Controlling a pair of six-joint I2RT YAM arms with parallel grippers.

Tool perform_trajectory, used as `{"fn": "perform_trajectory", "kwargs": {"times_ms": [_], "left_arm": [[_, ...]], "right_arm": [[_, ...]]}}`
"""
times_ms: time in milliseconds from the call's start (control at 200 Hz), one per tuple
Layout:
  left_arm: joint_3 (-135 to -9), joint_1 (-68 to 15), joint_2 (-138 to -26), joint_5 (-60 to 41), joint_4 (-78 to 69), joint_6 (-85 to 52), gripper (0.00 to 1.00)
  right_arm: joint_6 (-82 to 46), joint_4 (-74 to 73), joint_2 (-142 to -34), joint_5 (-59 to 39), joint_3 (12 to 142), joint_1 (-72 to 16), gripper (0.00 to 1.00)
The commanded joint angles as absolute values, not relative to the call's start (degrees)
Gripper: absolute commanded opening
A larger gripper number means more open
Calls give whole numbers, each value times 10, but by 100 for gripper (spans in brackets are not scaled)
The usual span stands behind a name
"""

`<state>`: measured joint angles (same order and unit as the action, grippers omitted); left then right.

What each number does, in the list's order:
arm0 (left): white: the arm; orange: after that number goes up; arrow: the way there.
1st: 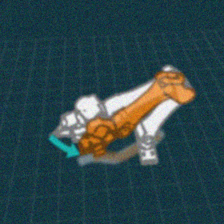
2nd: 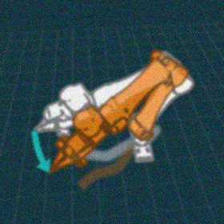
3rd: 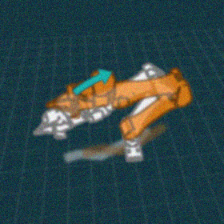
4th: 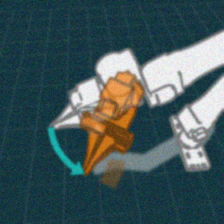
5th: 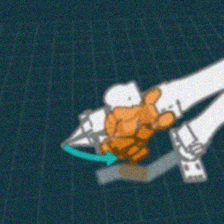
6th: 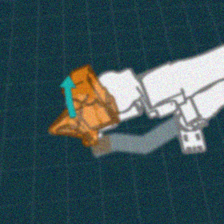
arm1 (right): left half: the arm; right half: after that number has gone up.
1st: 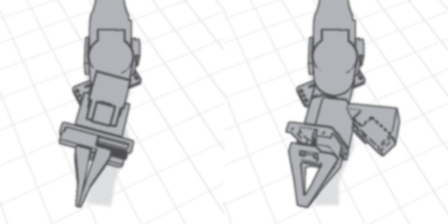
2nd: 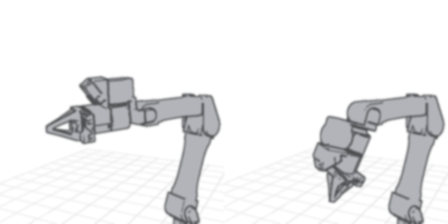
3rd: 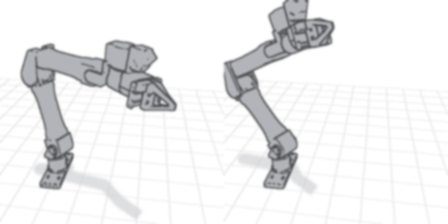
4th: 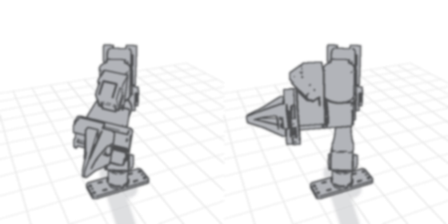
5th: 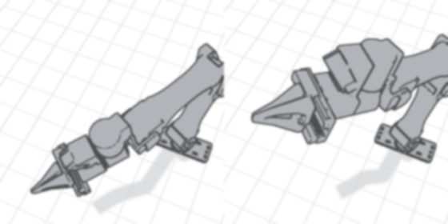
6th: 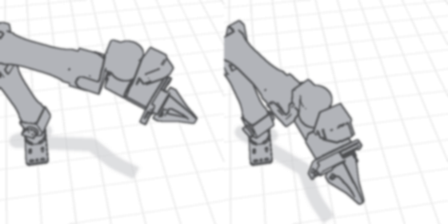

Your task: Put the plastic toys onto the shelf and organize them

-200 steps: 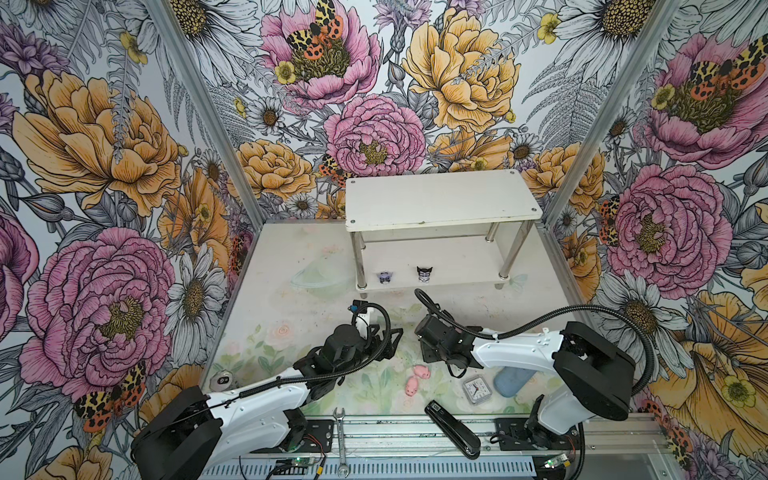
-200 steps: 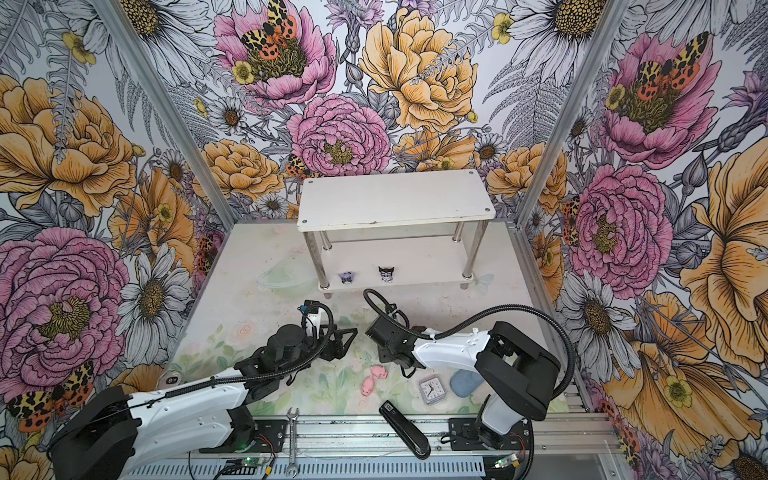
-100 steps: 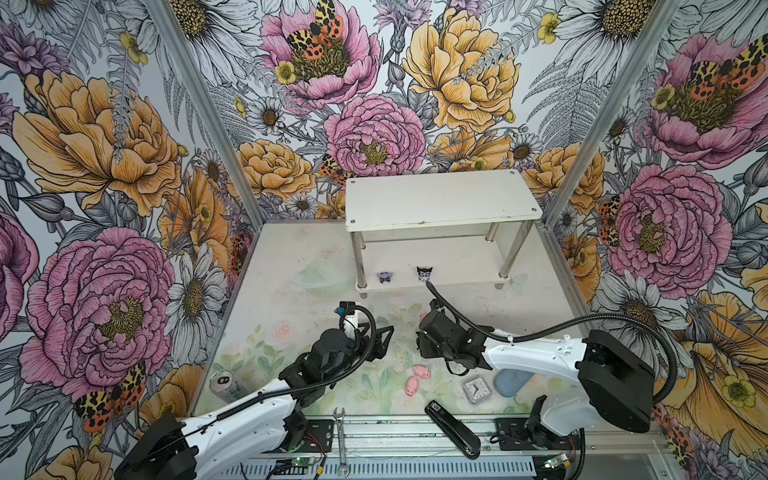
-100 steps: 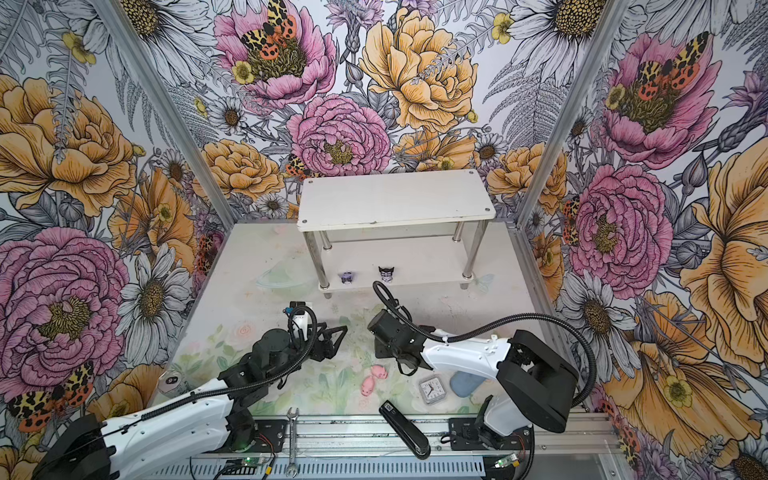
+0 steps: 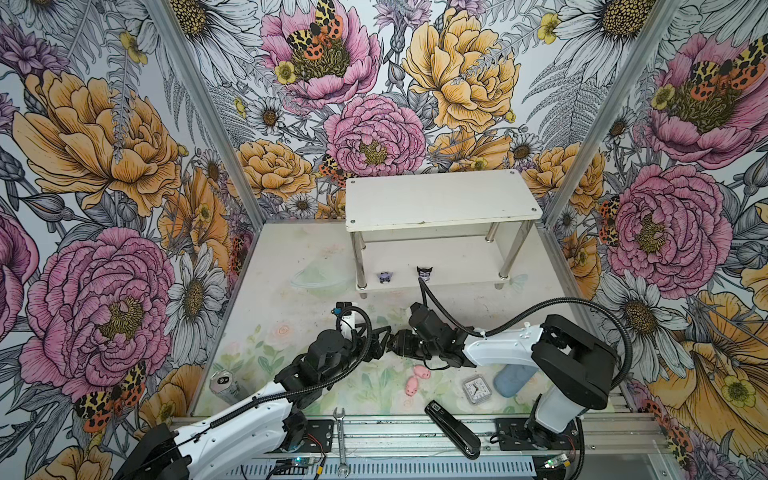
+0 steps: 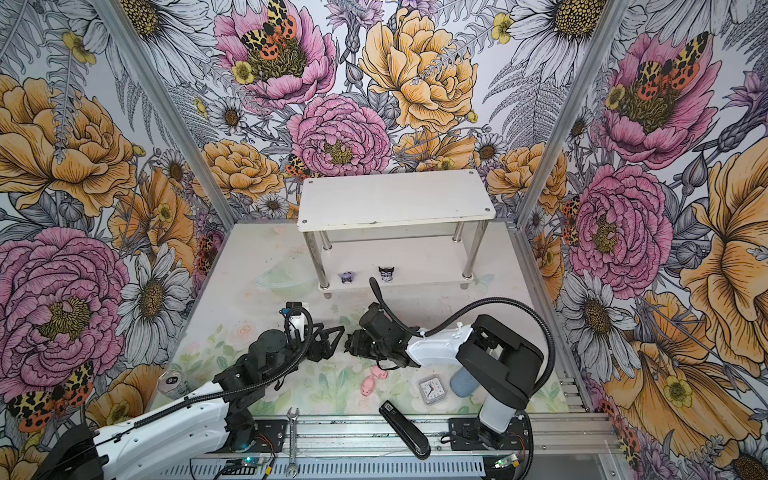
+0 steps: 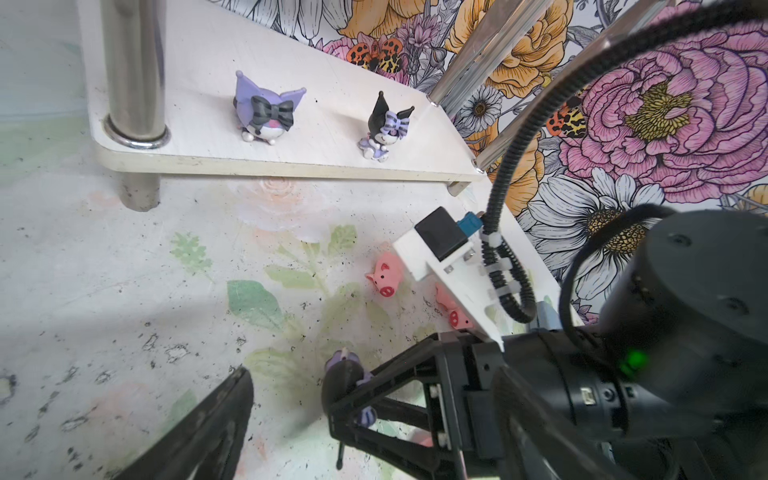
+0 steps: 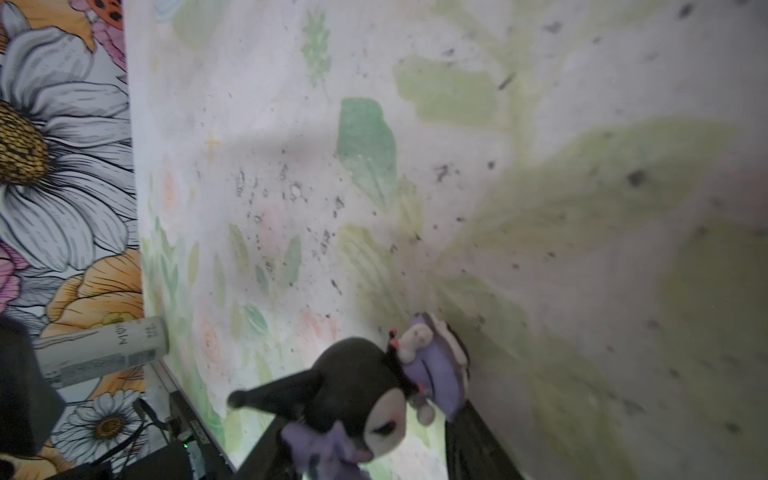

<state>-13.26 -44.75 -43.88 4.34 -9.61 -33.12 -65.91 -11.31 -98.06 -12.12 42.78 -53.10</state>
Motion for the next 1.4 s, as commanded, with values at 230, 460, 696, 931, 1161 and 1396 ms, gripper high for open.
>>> {"fn": "perform_trajectory", "kwargs": {"times_ms": [230, 460, 696, 931, 1161, 1396], "left_arm": [[-118, -428, -408, 51, -67, -333, 92], [-122, -424, -422, 44, -73, -335, 92], [-121, -417, -392, 54, -48, -340, 73], [-108, -416, -363, 47, 13, -356, 41], [-58, -420, -306, 18, 26, -398, 33], [-10, -422, -238, 5, 38, -441, 36]], "right_arm": [[-751, -253, -1005, -184, 376, -505, 76], [-706, -166, -956, -169, 368, -496, 79], [-487, 142, -874, -48, 512, -513, 57], [-369, 207, -956, -38, 635, -494, 0], [-315, 207, -1054, -60, 731, -494, 0], [-298, 203, -1133, -74, 778, -497, 0]]}}
